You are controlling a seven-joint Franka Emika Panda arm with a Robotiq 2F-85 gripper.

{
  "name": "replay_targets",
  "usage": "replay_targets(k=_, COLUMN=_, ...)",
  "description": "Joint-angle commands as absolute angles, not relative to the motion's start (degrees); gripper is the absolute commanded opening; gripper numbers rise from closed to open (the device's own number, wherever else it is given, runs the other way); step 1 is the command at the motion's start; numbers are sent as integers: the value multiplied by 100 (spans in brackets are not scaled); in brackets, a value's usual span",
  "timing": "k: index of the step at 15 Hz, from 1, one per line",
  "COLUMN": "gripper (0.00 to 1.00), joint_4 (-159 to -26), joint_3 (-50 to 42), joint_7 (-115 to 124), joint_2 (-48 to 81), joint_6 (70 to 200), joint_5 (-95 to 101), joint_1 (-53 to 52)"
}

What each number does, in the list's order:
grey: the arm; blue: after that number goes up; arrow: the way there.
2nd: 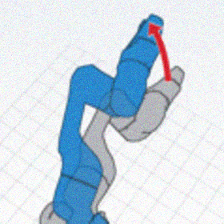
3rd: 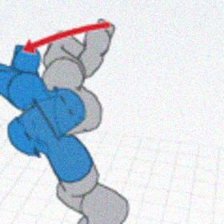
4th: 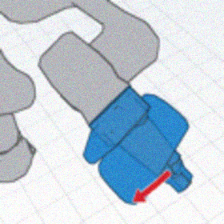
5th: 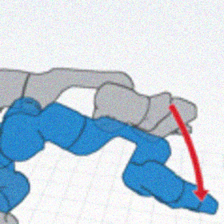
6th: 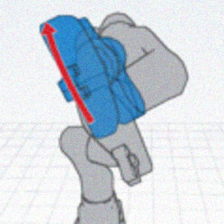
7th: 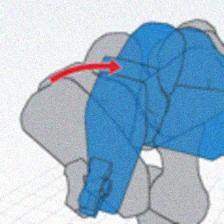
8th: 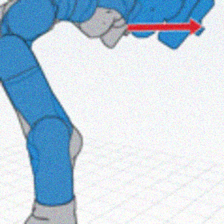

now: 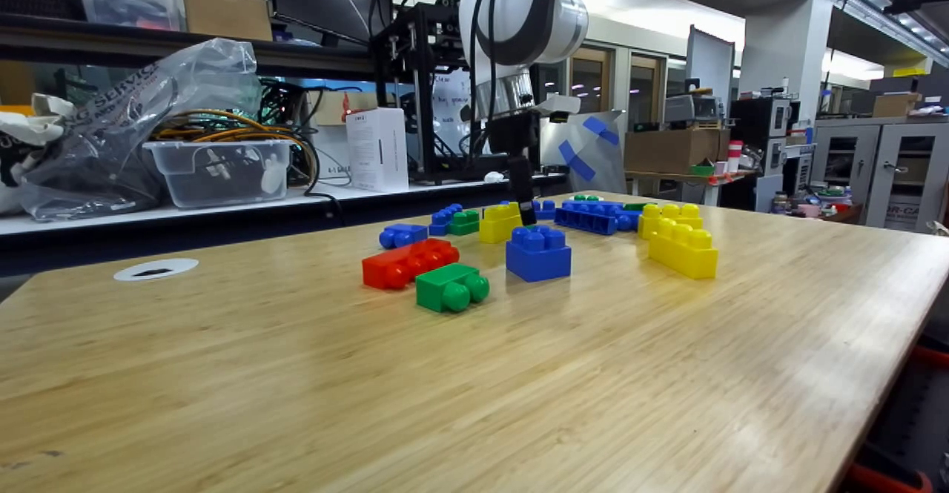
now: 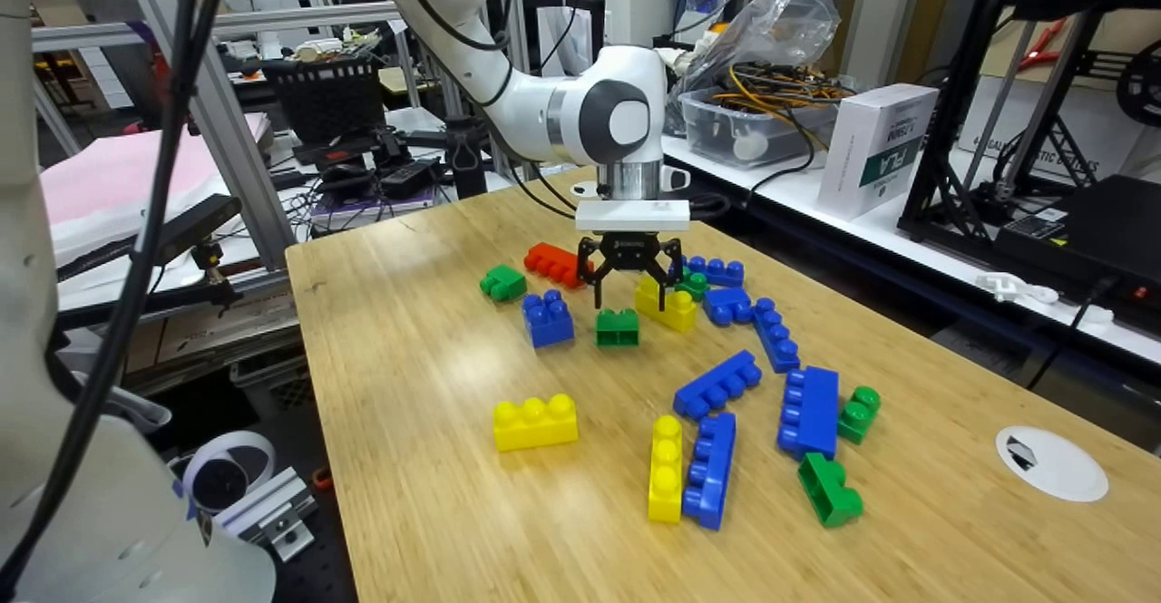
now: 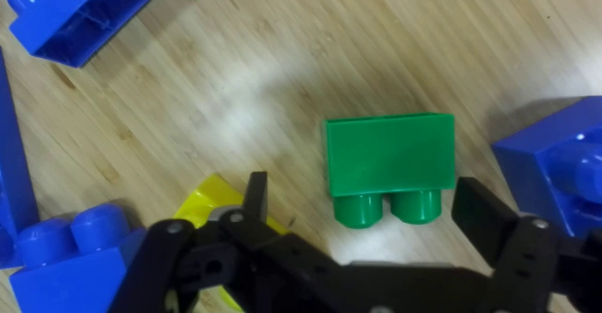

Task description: Put one of the green blocks on top of one of the blue blocks

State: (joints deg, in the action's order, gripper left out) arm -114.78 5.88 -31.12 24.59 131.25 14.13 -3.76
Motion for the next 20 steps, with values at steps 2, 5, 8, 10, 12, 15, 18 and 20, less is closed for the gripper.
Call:
replay_targets(k=2, gripper=100, joint_4=-11490, joint_3=688, joint_7=-3258, joint_2=2459, joint_6=13094, joint_5=1412, joint_1=-287)
replay_targets(k=5, gripper=100, joint_4=-11584, joint_3=725, joint_7=-3277, joint_2=2398, joint_6=13081, joint_5=1380, joint_1=-281)
replay_targets(k=8, gripper=100, joint_4=-11694, joint_3=759, joint_7=-3275, joint_2=2350, joint_6=13100, joint_5=1366, joint_1=-280)
replay_targets(k=10, gripper=100, joint_4=-11772, joint_3=781, joint_7=-3282, joint_2=2326, joint_6=13123, joint_5=1361, joint_1=-279)
replay_targets(k=12, gripper=100, joint_4=-11828, joint_3=798, joint_7=-3288, joint_2=2326, joint_6=13137, joint_5=1362, joint_1=-279)
replay_targets(k=15, gripper=100, joint_4=-11896, joint_3=811, joint_7=-3298, joint_2=2334, joint_6=13162, joint_5=1370, joint_1=-277)
replay_targets(k=18, gripper=100, joint_4=-11955, joint_3=803, joint_7=-3282, joint_2=2326, joint_6=13220, joint_5=1416, joint_1=-293)
replay_targets(k=20, gripper=100, joint_4=-11969, joint_3=798, joint_7=-3276, joint_2=2328, joint_6=13238, joint_5=1435, joint_1=-300)
